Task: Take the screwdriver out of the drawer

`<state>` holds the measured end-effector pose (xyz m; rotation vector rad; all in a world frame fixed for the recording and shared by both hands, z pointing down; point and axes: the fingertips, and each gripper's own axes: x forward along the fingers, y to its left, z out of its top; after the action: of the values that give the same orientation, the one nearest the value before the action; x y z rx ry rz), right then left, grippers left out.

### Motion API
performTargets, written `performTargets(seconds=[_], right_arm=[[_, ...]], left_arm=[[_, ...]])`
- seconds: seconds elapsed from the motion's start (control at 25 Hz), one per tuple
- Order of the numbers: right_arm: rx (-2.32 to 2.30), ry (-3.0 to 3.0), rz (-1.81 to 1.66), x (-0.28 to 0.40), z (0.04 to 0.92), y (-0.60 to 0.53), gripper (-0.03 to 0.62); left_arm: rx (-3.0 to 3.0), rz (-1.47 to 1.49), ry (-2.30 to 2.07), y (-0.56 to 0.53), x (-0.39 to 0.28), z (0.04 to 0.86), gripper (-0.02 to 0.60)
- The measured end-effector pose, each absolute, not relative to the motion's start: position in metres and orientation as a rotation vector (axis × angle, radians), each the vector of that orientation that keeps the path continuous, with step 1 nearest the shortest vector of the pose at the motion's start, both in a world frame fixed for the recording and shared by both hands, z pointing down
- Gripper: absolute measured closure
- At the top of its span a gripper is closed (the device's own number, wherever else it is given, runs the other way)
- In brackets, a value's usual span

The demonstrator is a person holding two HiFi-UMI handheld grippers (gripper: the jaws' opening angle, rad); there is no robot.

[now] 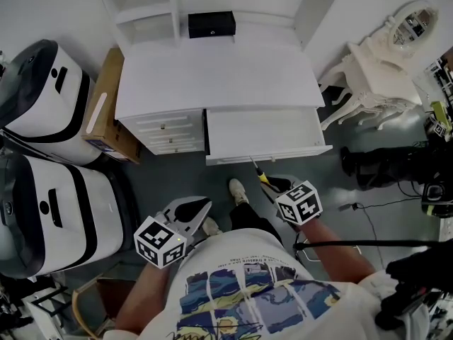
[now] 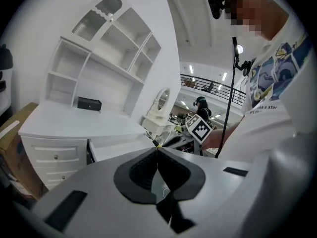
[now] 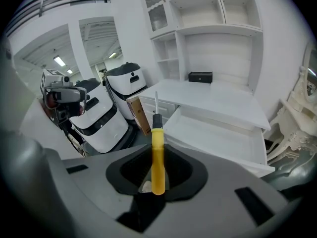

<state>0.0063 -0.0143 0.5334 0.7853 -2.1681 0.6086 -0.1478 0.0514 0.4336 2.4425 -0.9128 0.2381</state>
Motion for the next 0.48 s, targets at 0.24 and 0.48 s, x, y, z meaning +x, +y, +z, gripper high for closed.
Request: performTargets(seconds=[0.24,0.48], right_arm=[[0.755,-2.184,0.585,-0.007,0.528,-0.009,0.500],[0.734,-2.196,0.553,-0.016,0.526,-0.008,0.499]], left_arm=[[2.436,0.229,-0.935,0.056,-0.155,0.433,0.568],[2.431,0.222,-0.942,0.058,-0.159,0.436,0.568]])
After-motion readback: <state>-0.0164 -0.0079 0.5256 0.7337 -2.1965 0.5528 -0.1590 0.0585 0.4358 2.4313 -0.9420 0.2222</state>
